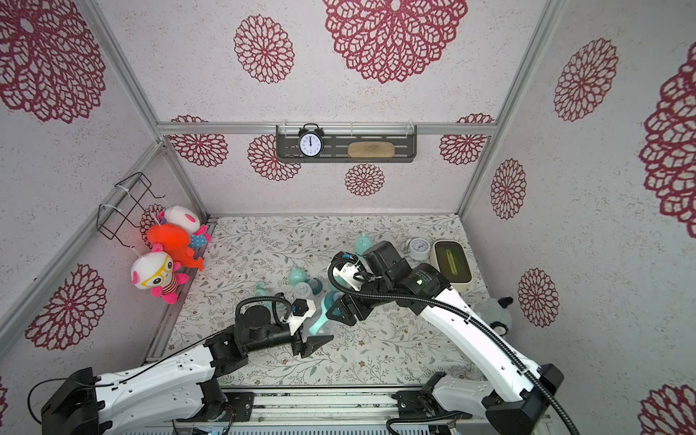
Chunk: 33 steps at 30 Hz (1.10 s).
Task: Assemble the baby bottles
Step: Screw the nipple onto the baby bottle.
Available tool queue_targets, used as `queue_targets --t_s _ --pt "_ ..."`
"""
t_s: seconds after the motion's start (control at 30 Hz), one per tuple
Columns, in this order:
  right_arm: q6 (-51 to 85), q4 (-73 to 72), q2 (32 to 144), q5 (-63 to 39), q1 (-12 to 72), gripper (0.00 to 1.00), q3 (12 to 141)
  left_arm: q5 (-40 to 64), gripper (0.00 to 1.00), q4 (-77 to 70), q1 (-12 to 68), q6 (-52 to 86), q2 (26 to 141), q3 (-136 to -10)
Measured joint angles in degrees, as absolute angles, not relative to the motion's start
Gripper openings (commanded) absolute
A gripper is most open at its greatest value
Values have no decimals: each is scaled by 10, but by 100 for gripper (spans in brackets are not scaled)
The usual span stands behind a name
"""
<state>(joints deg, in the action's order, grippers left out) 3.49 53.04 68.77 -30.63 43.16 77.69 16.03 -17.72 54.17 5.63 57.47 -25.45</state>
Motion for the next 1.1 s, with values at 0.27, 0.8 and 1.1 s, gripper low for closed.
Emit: queue_targets --t_s 0.27,0.8,1.1 --pt "34 535 687 -300 427 84 777 162 0 -178 542 57 590 -259" --pt "35 534 674 -303 407 76 777 169 0 -182 542 57 605 -270" --pt "35 534 674 -304 404 71 777 172 0 -182 542 61 609 -270"
